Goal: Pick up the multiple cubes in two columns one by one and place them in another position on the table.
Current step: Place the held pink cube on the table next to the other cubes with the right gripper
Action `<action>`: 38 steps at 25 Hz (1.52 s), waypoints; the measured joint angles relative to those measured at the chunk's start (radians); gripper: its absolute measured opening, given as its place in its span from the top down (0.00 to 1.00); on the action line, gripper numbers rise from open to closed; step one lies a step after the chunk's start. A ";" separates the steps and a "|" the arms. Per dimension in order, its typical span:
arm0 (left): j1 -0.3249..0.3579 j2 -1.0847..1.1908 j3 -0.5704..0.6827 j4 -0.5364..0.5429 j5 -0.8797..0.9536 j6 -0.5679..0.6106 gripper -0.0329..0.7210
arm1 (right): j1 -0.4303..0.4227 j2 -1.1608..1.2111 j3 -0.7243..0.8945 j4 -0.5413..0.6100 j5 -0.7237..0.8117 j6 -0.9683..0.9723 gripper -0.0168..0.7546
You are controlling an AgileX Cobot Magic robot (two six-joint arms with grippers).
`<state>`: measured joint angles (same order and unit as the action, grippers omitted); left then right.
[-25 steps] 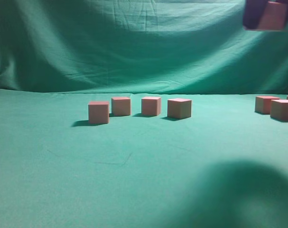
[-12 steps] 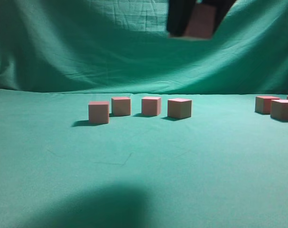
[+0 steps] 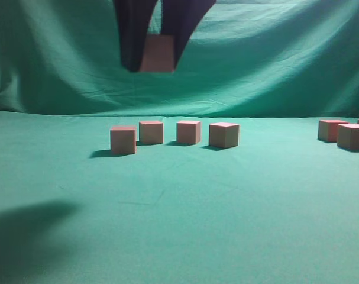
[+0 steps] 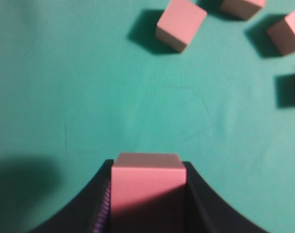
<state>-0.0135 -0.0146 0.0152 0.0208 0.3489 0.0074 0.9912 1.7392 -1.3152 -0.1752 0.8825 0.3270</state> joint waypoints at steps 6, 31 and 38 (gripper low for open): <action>0.000 0.000 0.000 0.000 0.000 0.000 0.96 | 0.013 0.173 -0.182 -0.070 0.055 0.000 0.63; 0.000 0.000 0.000 0.000 0.000 0.000 0.96 | -0.073 0.369 -0.266 -0.099 -0.012 0.004 0.63; 0.000 0.000 0.000 0.000 0.000 0.000 0.96 | -0.075 0.376 -0.266 -0.095 -0.031 0.004 0.63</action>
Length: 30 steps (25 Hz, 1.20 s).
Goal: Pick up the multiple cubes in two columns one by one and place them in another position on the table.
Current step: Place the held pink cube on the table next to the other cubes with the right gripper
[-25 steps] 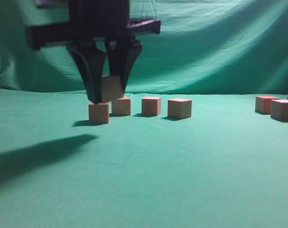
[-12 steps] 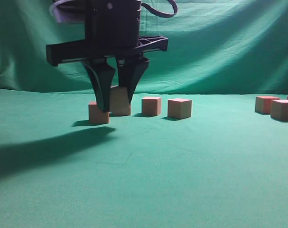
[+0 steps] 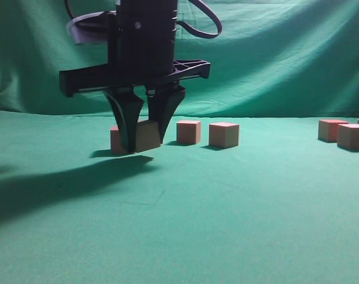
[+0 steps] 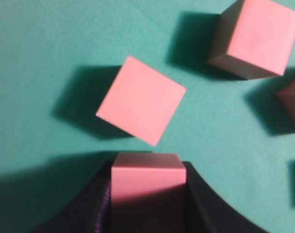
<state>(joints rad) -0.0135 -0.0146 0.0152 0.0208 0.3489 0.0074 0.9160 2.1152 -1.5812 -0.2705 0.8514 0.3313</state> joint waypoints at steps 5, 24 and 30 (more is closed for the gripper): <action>0.000 0.000 0.000 0.000 0.000 0.000 0.96 | 0.000 0.000 0.000 0.009 -0.007 0.000 0.63; 0.000 0.000 0.000 0.000 0.000 0.000 0.96 | 0.000 0.021 -0.002 0.024 -0.014 -0.038 0.50; 0.000 0.000 0.000 0.000 0.000 0.000 0.96 | 0.000 0.021 -0.003 0.035 -0.018 -0.055 0.28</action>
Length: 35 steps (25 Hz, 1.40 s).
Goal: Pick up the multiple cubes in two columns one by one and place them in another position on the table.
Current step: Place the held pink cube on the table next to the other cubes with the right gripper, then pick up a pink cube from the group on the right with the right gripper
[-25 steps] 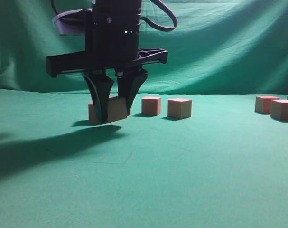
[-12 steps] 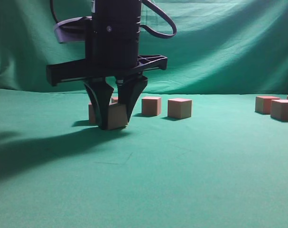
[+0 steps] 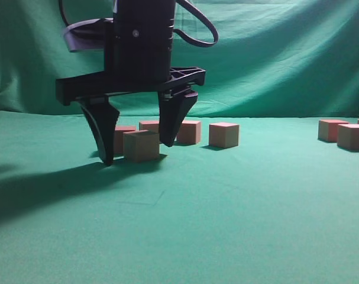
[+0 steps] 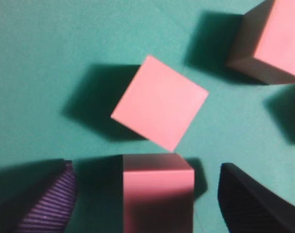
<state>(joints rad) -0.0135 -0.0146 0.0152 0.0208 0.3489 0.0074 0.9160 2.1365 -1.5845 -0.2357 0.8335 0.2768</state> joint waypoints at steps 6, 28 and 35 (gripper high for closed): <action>0.000 0.000 0.000 0.000 0.000 0.000 0.96 | 0.000 -0.050 -0.011 0.005 0.084 -0.023 0.25; 0.000 0.000 0.000 0.000 0.000 0.000 0.96 | -0.077 -0.572 -0.185 -0.074 0.415 -0.077 0.25; 0.000 0.000 0.000 0.000 0.000 0.000 0.96 | -0.274 -0.762 0.036 -0.076 0.421 -0.069 0.25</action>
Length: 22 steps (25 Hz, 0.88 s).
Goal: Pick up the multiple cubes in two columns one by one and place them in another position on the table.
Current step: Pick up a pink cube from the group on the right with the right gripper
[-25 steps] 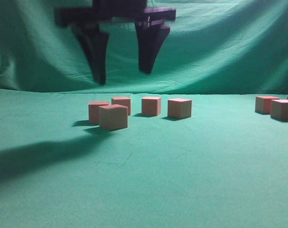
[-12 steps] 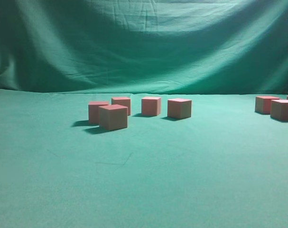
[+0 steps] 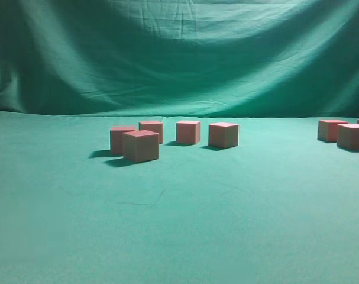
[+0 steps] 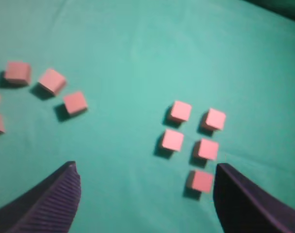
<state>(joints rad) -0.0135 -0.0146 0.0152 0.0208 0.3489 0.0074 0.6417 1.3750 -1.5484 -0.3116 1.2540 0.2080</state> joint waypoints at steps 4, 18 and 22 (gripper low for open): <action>0.000 0.000 0.000 0.000 0.000 0.000 0.96 | -0.141 -0.045 0.180 0.013 0.002 0.017 0.25; 0.000 0.000 0.000 0.000 0.000 0.000 0.96 | -0.463 -0.033 0.600 0.122 -0.312 0.011 0.25; 0.000 0.000 0.000 0.000 0.000 0.000 0.96 | -0.530 0.034 0.601 0.127 -0.381 -0.015 0.25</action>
<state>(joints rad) -0.0135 -0.0146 0.0152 0.0208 0.3489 0.0074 0.1114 1.4090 -0.9471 -0.1846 0.8733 0.1927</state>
